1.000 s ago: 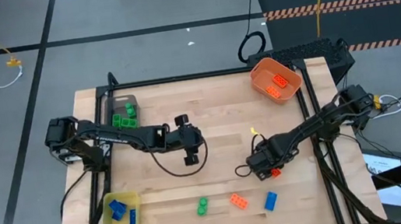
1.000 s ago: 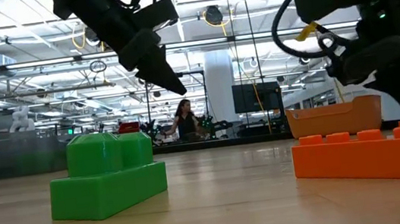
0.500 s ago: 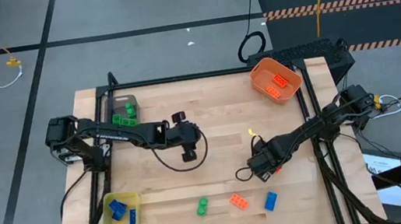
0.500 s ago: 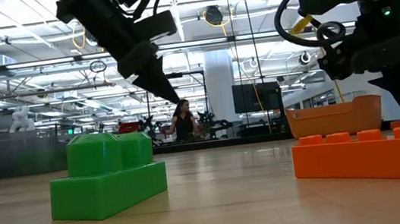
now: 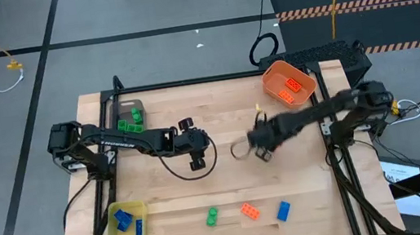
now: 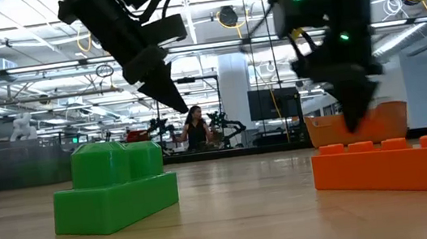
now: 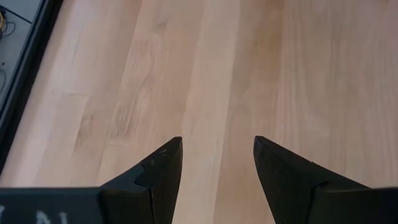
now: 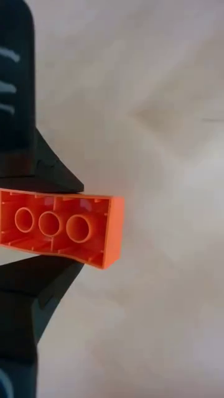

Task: Sort & place blocks by color
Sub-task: Put the orange game piece into the orange bin

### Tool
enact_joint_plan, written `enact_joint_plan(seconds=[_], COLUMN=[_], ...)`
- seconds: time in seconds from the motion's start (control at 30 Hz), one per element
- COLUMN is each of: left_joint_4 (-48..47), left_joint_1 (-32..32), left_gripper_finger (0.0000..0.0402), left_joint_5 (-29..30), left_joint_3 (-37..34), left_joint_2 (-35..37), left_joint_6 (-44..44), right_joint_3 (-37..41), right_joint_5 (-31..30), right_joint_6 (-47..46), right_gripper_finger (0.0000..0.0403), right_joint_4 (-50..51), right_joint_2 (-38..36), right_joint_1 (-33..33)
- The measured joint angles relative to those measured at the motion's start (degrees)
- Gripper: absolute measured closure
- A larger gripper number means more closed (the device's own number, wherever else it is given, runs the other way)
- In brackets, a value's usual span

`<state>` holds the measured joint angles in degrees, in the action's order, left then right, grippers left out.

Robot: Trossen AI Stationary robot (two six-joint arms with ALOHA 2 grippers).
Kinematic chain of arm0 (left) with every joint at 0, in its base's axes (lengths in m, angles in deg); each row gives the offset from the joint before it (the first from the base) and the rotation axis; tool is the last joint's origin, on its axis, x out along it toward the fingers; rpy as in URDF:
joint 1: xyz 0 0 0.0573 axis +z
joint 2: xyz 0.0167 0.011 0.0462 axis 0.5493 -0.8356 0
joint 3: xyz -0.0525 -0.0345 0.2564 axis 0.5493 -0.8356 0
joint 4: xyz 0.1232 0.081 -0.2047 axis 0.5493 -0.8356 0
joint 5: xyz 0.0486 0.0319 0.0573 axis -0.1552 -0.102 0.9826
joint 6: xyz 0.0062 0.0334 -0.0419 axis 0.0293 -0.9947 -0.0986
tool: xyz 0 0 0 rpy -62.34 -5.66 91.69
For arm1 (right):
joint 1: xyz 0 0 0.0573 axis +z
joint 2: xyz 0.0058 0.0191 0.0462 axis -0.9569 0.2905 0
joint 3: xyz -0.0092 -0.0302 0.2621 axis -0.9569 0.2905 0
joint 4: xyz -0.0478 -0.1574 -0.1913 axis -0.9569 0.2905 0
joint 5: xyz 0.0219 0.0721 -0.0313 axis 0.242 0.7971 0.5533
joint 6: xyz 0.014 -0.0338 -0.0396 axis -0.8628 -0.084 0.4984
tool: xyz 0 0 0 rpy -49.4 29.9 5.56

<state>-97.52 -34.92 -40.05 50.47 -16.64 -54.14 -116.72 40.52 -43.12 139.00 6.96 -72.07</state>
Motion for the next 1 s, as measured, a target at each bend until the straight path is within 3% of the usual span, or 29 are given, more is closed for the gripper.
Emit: enact_joint_plan(seconds=[0.23,0.53,0.7,1.0], left_joint_4=[-0.57,-1.07,-1.97,-2.48], left_joint_1=[0.47,0.73,0.00,0.48], left_gripper_finger=[0.0201,0.0201,0.0201,0.0201], left_joint_5=[0.00,0.00,0.00,0.02], left_joint_3=[0.00,0.02,0.00,0.00], left_joint_2=[0.00,0.00,0.00,0.00], left_joint_6=[-0.53,0.67,1.58,1.70], right_joint_3=[-3.02,-3.06,-3.06,-2.95], right_joint_5=[-6.68,-6.48,-3.62,-3.68], right_joint_6=[13.73,27.38,32.86,36.66], right_gripper_finger=[0.0289,0.0289,0.0289,0.0289], right_joint_4=[-0.57,-3.22,-6.17,-5.93], right_joint_2=[-10.18,-15.80,-14.70,-14.08], right_joint_1=[-15.65,-36.34,-42.04,-46.93])
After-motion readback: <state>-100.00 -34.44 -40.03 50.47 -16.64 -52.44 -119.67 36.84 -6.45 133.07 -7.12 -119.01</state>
